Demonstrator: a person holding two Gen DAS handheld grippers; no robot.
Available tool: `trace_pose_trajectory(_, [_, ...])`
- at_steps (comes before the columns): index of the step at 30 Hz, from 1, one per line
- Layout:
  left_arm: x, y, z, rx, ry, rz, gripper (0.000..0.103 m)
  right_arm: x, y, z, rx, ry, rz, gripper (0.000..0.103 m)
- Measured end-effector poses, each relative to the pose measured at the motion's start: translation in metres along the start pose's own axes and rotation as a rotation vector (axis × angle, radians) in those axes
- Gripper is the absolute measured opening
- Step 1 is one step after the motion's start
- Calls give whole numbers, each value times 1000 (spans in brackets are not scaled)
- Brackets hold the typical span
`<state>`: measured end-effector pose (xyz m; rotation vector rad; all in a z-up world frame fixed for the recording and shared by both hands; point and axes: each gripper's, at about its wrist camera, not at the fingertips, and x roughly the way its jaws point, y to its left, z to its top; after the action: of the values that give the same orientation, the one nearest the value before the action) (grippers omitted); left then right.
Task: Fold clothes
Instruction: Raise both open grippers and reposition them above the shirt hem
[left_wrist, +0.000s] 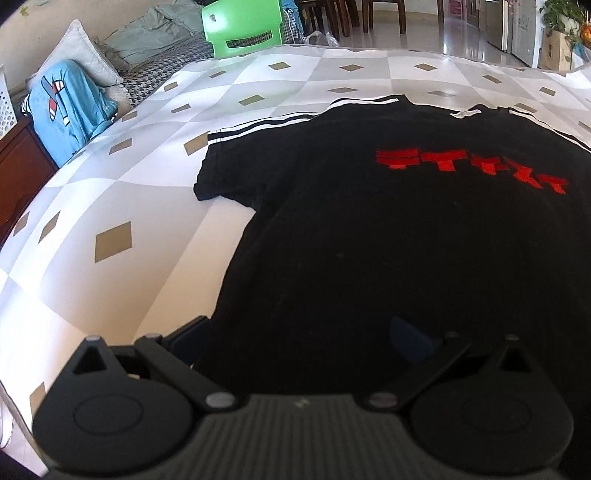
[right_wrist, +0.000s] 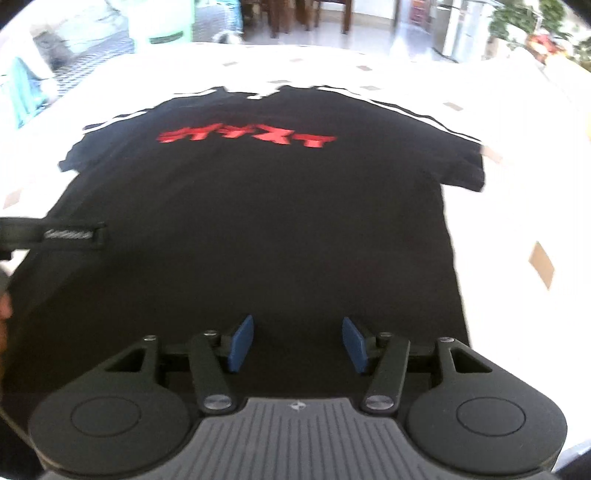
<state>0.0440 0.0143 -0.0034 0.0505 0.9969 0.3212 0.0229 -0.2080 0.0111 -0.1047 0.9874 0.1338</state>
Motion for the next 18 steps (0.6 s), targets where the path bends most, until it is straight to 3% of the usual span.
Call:
trace_pose_trajectory(6, [0, -2, 2, 27, 5, -8, 103, 4, -3, 7, 30, 7, -24, 53])
trace_pose_trajectory(14, [16, 23, 9, -135, 95, -113, 103, 11, 6, 13, -24, 36, -15, 61])
trace_pose_trajectory(18, [15, 18, 11, -98, 97, -97, 103, 13, 4, 20, -31, 82, 8, 62])
